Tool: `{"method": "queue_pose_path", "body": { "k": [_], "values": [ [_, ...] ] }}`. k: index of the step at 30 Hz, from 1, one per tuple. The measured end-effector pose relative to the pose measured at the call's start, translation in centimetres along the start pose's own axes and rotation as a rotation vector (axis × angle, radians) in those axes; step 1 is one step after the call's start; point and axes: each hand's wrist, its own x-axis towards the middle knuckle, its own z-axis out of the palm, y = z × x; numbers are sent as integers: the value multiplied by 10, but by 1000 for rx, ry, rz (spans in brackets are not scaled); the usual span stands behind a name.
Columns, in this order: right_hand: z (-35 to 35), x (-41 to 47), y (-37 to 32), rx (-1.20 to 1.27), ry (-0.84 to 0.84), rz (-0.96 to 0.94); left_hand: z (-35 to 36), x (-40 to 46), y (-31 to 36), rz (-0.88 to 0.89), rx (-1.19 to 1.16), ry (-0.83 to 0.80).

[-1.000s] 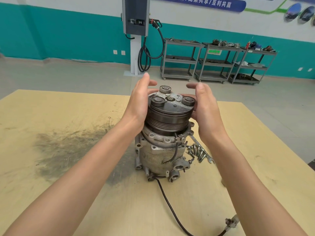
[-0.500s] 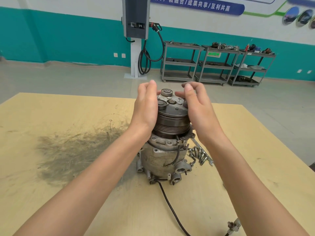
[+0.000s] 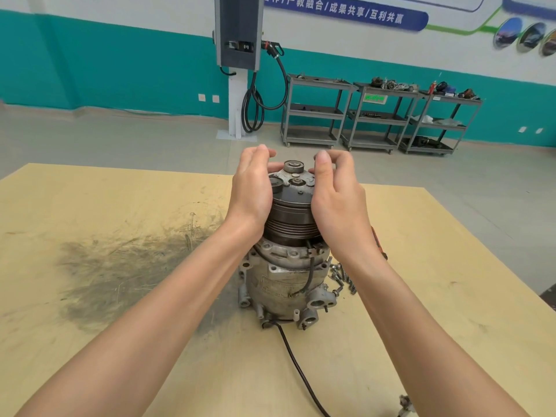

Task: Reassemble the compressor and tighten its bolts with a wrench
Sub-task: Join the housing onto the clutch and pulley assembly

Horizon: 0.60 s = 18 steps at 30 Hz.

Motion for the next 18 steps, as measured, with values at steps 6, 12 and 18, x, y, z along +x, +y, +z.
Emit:
{"method": "queue_pose_path", "body": {
  "k": [6,12,18],
  "values": [
    [1,-4,-3,14,-15,17,-3,5,0,-14,-44,-54],
    [-7,-6,-2,27,-119,73,-9,13,1,-20,-52,-191],
    [-14,-16,-5,20,-186,84,-14,26,2,-101,-133,-387]
  ]
}}
